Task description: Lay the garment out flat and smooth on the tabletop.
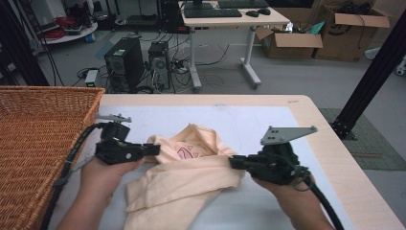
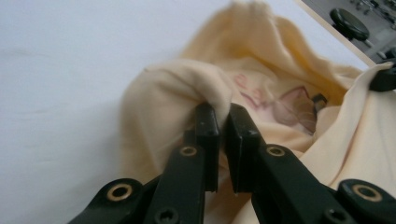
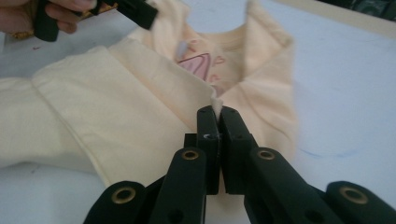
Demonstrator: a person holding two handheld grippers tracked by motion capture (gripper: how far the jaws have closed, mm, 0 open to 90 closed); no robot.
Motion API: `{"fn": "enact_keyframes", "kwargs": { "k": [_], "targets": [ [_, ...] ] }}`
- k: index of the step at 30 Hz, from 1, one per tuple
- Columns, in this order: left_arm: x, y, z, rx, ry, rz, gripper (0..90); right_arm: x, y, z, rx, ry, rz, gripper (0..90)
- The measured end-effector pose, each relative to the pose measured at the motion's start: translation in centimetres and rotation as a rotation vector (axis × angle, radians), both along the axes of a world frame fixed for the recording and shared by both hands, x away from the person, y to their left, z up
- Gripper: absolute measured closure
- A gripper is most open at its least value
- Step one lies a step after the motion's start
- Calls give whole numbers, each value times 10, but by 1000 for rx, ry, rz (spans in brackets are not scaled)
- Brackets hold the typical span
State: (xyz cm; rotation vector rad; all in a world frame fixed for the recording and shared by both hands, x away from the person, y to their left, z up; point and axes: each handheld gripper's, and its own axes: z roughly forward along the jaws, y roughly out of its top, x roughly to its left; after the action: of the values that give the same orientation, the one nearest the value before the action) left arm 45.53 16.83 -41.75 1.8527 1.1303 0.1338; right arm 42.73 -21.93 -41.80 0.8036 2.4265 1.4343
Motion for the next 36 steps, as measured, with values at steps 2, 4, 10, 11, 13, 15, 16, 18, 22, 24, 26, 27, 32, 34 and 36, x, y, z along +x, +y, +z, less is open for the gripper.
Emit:
{"fn": "enact_keyframes", "kwargs": {
  "k": [2,4,10,11,13,15,16,18,22,24,26,27,32,34,36],
  "targets": [
    [2,6,4,24,0,12,846,0,-8,2,0,-6,-14,883],
    [6,17,11,66,-7,40,847,2,-26,5,-7,-10,-54,884],
    [16,27,8,191,17,96,771,3,-63,-3,-50,6,-139,877],
    [16,24,6,202,20,105,658,3,-64,-7,-61,16,-141,809],
    [17,19,4,198,23,116,566,3,-63,-7,-57,15,-144,709],
    [16,16,5,175,25,118,420,6,-58,5,5,-10,-131,604],
    [16,15,6,164,28,122,420,6,-58,5,5,-10,-131,604],
    [13,12,10,135,20,115,371,14,-41,20,11,-50,-107,526],
    [14,11,10,132,24,121,349,29,-20,23,-16,-41,-89,471],
    [16,10,8,124,36,129,345,43,-3,13,-58,8,-70,471],
    [18,7,5,121,38,129,350,48,5,5,-94,26,-57,570],
    [18,7,5,121,38,129,364,48,8,2,-112,26,-55,663],
    [22,2,-2,177,9,85,822,55,1,1,-127,9,-91,888],
    [22,4,0,170,-5,89,835,58,-4,4,-114,6,-108,890],
    [27,9,7,167,-23,92,843,66,-16,12,-91,-6,-144,891]
  ]
}}
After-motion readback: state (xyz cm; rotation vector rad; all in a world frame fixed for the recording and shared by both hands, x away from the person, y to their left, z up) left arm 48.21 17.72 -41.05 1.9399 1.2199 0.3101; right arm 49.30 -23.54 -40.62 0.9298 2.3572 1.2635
